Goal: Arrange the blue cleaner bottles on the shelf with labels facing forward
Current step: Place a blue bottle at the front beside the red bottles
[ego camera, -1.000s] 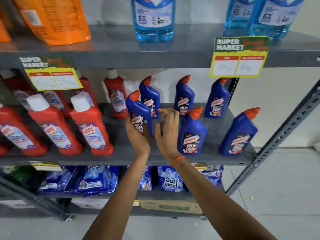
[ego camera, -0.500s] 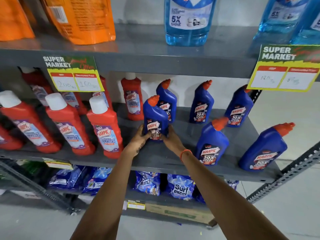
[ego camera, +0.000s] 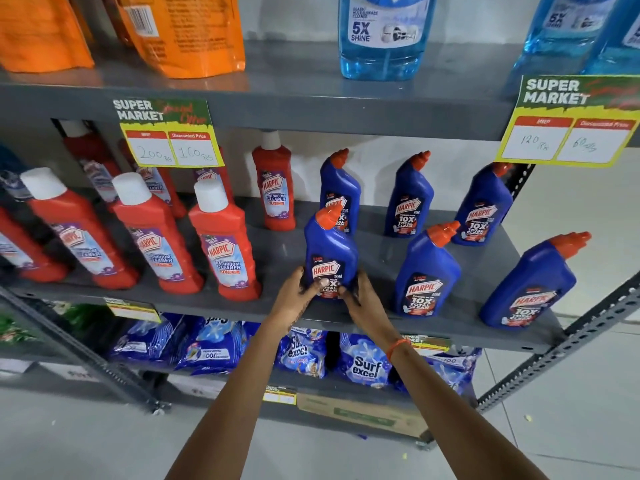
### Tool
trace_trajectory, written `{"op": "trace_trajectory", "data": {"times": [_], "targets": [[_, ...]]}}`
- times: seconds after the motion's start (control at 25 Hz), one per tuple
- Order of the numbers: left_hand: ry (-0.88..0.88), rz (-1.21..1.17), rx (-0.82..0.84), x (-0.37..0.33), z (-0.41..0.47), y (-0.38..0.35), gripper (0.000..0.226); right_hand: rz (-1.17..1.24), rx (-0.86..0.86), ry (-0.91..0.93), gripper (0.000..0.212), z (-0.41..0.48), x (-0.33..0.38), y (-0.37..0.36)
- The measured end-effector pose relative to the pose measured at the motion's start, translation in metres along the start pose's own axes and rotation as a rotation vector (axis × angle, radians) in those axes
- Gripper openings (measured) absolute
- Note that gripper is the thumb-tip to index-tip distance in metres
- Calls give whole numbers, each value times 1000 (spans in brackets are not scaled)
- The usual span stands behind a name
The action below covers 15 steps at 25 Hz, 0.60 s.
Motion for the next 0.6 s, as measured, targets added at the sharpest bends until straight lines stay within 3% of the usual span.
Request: {"op": "trace_trajectory", "data": {"times": [0.6], "targets": [[86,-68,-3,5,-19,3,48,-56,84,12,48,-13,7,5]]}}
Point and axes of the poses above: each hand's wrist, its own z-axis towards the middle knuckle, its own y-axis out of the back of the hand, x = y × z, the point moved 6 cm from there along z, towards the middle knuckle, and after that the axes turned 3 degrees about x, right-handed, at the moved point
